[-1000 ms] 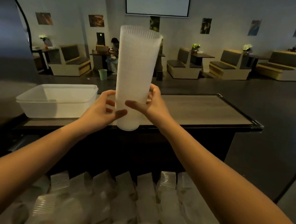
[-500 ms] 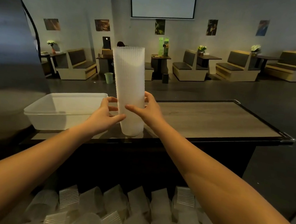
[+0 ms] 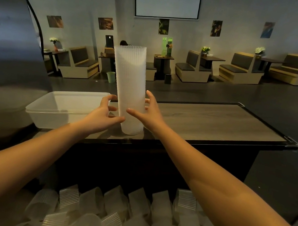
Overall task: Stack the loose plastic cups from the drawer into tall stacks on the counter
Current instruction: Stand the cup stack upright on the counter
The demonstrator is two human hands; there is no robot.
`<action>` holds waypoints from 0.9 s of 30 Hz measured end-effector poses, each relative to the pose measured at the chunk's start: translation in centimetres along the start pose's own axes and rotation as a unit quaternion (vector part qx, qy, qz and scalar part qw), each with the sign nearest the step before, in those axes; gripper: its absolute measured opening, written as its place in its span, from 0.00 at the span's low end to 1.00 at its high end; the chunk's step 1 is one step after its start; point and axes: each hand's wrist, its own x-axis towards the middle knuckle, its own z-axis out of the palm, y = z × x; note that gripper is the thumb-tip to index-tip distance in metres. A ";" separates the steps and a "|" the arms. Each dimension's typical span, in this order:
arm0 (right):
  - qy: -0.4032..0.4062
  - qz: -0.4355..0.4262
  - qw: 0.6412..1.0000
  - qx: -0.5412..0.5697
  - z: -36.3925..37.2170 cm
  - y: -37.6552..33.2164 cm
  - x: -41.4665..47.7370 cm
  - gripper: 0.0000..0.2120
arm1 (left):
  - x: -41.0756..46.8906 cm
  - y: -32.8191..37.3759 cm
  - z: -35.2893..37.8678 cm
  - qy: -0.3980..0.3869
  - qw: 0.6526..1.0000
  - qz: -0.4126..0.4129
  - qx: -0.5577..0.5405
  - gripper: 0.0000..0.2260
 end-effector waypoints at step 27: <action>0.064 0.050 0.997 0.016 -11.1 6.7 -17.5 0.26 | -12.1 -0.7 6.8 -0.041 0.994 0.092 -0.039 0.29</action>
